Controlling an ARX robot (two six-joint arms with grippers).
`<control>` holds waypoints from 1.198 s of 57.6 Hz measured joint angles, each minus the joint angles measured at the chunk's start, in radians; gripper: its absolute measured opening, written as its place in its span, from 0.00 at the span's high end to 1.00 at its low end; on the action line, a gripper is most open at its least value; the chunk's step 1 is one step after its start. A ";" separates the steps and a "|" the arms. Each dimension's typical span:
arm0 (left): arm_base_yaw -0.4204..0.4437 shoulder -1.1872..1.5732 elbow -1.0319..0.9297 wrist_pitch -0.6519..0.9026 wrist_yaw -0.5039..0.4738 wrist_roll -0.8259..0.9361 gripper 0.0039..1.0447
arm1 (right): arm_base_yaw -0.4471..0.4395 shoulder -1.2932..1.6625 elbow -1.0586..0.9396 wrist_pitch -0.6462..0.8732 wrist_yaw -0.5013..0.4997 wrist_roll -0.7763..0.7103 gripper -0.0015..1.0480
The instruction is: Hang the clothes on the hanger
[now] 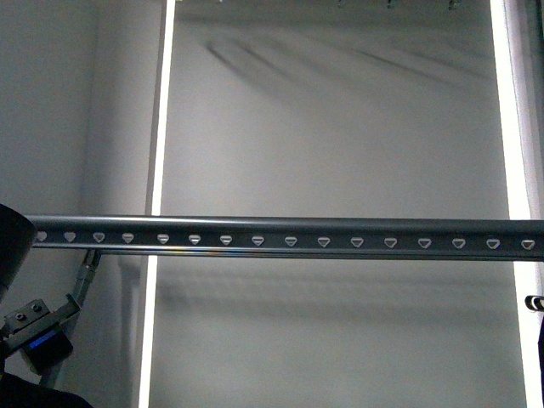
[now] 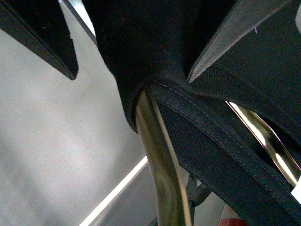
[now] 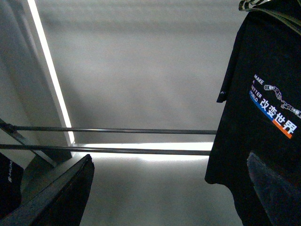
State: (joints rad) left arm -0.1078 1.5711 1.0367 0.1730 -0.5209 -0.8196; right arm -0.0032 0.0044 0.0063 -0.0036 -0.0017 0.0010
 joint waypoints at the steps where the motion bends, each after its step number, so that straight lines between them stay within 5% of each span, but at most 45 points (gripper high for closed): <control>1: 0.000 0.000 0.002 -0.002 0.005 0.007 0.37 | 0.000 0.000 0.000 0.000 0.000 0.000 0.07; 13: -0.011 -0.044 -0.025 -0.042 0.105 0.130 0.77 | 0.000 0.000 0.000 0.000 0.000 0.000 0.07; 23: -0.004 -0.169 -0.157 -0.078 0.256 0.161 0.96 | 0.000 0.000 0.000 0.000 0.000 0.000 0.07; 34: 0.000 -0.338 -0.295 -0.112 0.528 0.367 0.96 | 0.000 0.000 0.000 0.000 0.000 0.000 0.07; 46: -0.010 -0.367 -0.301 -0.114 0.581 0.499 0.96 | 0.000 0.000 0.000 0.000 0.001 0.000 0.07; 54: 0.074 -0.375 -0.294 -0.236 0.999 0.876 0.96 | 0.000 0.000 0.000 0.000 0.000 0.000 0.07; 69: 0.105 -0.364 -0.190 -0.165 1.081 1.482 0.96 | 0.000 0.000 0.000 0.000 0.000 0.000 0.07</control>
State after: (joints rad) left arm -0.0025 1.2076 0.8463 0.0078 0.5606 0.6621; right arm -0.0029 0.0044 0.0063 -0.0036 -0.0017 0.0010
